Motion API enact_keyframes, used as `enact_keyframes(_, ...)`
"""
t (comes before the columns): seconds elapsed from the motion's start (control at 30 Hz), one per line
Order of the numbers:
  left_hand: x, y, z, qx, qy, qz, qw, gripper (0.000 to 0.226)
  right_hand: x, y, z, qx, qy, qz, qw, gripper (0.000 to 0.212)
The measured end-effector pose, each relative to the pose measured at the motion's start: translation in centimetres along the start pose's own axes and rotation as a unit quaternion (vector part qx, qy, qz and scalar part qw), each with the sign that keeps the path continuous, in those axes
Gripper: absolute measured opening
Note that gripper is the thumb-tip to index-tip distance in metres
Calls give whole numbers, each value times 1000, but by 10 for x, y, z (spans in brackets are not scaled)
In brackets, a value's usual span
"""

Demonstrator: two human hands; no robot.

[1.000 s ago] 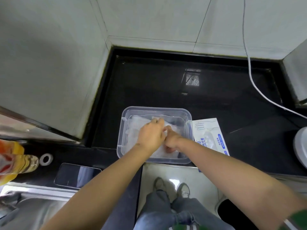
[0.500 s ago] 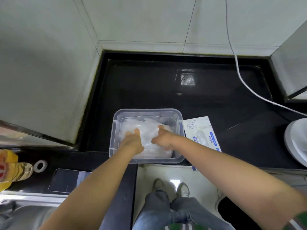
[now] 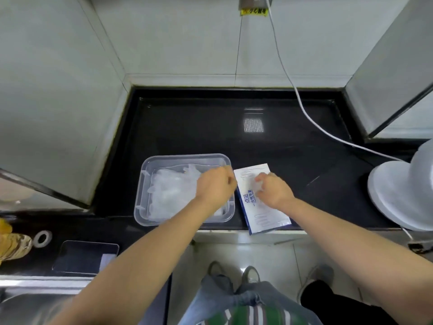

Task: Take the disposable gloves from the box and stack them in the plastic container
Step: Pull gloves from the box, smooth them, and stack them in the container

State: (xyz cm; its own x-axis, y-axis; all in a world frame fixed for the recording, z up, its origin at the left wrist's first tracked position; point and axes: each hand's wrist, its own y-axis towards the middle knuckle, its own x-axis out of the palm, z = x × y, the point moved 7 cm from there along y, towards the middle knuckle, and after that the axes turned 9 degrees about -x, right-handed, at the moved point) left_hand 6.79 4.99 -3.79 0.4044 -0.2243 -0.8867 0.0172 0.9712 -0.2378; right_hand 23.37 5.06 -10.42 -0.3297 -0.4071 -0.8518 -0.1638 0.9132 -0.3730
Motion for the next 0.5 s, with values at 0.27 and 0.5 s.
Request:
enact_keyframes(0.27,88,-37,51,-10,-50,-177,983,36,14,-23,18,26,-4,55,998,15)
enact_keyframes(0.5,120,-39,25,-80,-41,-166,982,69,14,-22,23,-8,242,47,969,10)
